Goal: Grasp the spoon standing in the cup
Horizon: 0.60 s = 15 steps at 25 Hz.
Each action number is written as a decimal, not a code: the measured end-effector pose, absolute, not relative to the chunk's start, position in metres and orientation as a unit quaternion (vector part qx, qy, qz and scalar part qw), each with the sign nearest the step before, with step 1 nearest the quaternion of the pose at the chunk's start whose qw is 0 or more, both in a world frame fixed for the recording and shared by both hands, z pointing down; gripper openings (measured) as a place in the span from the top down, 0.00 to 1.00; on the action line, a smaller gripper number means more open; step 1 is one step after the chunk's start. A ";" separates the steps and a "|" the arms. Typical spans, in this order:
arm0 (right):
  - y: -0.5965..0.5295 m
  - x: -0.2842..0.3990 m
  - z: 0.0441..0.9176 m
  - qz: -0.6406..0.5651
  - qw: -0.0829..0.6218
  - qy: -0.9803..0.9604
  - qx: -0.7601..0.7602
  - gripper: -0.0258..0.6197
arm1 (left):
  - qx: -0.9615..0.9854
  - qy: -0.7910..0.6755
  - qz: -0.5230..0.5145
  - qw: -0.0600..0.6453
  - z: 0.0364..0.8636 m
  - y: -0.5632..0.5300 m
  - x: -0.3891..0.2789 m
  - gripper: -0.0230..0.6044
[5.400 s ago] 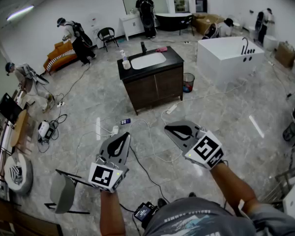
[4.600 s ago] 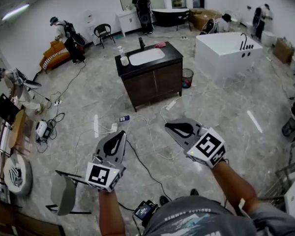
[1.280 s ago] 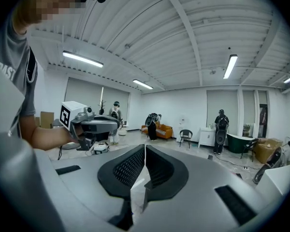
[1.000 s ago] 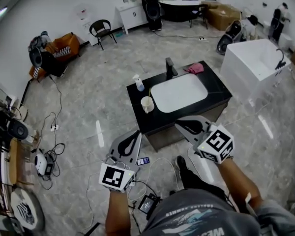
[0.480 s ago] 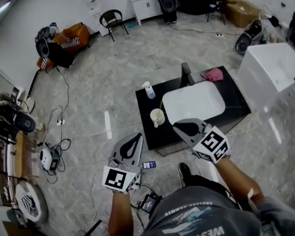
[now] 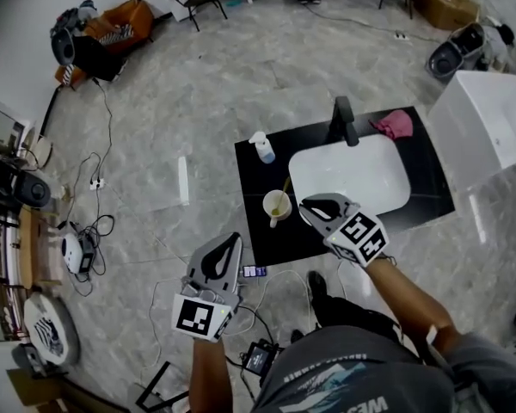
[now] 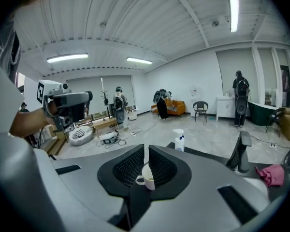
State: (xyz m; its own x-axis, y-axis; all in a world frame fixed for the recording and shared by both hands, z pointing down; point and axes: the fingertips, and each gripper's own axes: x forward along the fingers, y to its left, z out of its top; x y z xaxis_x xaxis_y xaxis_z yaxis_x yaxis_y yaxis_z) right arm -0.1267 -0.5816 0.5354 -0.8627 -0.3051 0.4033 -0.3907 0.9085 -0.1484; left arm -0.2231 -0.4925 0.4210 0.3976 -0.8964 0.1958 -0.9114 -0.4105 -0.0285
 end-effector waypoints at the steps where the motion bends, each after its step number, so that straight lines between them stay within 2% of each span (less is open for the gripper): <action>1: -0.590 -0.130 0.547 0.119 0.195 -0.957 0.180 0.90 | 0.833 -0.544 0.091 0.045 0.427 -0.498 -0.227 0.96; 3: -0.607 -0.136 0.571 0.133 0.207 -0.952 0.182 0.87 | 0.829 -0.549 0.094 0.048 0.438 -0.510 -0.232 0.96; 4: -0.615 -0.139 0.583 0.141 0.211 -0.950 0.182 0.82 | 0.827 -0.551 0.095 0.054 0.446 -0.515 -0.234 0.96; 11: -0.645 -0.160 0.656 0.199 0.233 -0.936 0.173 0.80 | 0.811 -0.562 0.113 0.121 0.493 -0.528 -0.245 0.96; 15: -0.653 -0.171 0.677 0.227 0.219 -0.934 0.165 0.80 | 0.803 -0.566 0.118 0.143 0.515 -0.535 -0.251 0.96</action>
